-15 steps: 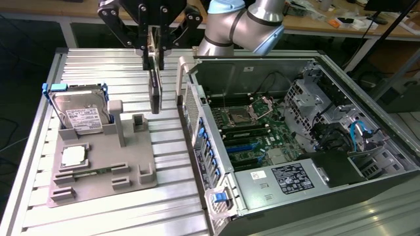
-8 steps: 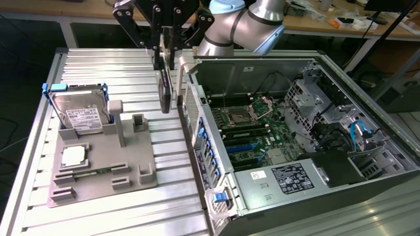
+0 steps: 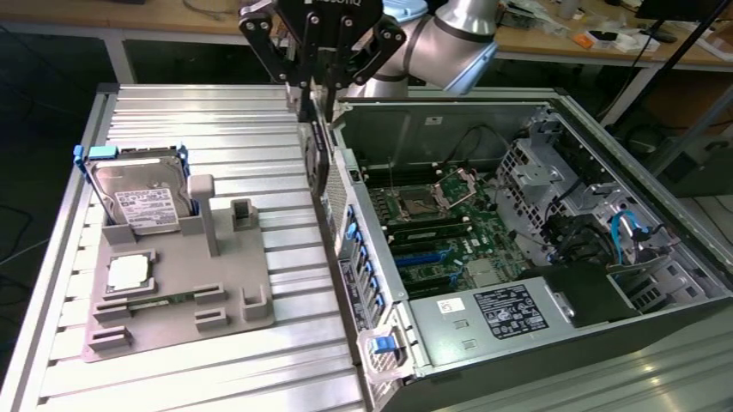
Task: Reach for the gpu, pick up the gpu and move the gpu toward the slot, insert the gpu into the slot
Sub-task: 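Pick up the gpu and move the gpu toward the slot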
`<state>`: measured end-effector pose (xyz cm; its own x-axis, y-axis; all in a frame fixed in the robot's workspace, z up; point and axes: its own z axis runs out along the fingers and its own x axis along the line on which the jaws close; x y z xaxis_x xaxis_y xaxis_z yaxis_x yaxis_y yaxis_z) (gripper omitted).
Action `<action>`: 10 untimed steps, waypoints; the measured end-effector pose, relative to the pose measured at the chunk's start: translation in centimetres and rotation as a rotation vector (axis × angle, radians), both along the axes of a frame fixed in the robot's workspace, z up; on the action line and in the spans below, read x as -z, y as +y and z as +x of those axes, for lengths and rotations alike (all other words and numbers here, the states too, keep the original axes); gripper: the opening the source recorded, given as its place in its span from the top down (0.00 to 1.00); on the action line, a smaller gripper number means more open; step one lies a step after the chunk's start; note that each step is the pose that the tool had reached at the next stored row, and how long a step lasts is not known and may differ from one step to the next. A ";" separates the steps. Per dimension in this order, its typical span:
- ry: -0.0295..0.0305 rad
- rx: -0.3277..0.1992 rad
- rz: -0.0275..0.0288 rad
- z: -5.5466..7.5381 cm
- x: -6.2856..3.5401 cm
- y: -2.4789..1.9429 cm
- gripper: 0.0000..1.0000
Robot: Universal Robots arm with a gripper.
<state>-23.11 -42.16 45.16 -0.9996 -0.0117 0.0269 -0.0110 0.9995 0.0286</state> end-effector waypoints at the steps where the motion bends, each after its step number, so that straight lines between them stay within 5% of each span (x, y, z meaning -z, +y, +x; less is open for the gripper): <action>1: 0.0013 0.000 0.0002 0.3 0.00 -0.01 0.73; 10: 0.0095 0.000 0.0018 2.7 0.00 -0.08 0.73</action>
<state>-20.39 -42.25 45.16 -0.9993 -0.0118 0.0363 -0.0107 0.9995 0.0306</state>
